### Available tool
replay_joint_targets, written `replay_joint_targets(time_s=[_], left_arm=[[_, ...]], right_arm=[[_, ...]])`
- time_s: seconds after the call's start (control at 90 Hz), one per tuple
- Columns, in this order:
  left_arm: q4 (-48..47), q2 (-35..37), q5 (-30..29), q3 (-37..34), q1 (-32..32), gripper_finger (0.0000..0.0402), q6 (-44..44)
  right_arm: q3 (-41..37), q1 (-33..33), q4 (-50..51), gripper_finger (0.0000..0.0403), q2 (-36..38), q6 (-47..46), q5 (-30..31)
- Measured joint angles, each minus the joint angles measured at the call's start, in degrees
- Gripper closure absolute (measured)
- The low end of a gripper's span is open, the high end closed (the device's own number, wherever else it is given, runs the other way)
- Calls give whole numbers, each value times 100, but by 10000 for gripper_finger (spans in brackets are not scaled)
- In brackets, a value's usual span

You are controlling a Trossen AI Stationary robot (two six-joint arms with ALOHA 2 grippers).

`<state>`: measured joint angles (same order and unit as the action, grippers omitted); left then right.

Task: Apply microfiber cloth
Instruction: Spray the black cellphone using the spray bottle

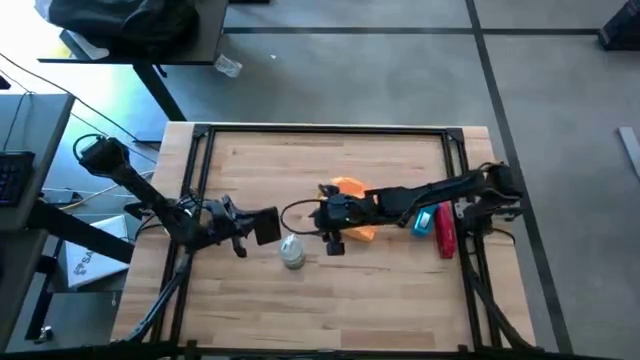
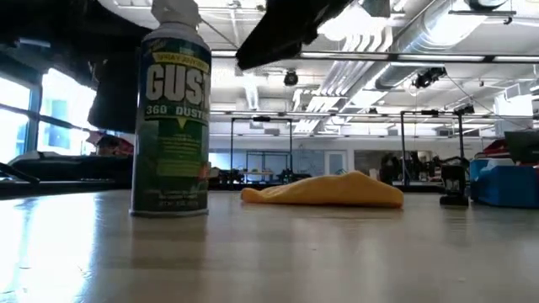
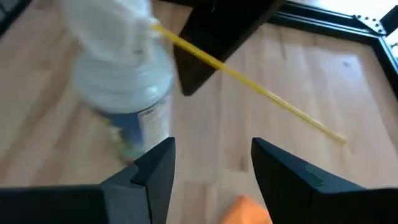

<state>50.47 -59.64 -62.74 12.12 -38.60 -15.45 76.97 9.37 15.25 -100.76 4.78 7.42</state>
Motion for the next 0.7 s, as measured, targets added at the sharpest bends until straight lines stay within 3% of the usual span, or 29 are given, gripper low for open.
replay_joint_targets(time_s=[0.322, 0.7], left_arm=[[-68, -675, -20, 583, 51, 387, 303], [-88, -1345, 177, 1074, 108, 387, 124]], right_arm=[[0, 527, -849, 222, 31, 120, 18], [0, 525, -1444, 222, -71, 752, 800]])
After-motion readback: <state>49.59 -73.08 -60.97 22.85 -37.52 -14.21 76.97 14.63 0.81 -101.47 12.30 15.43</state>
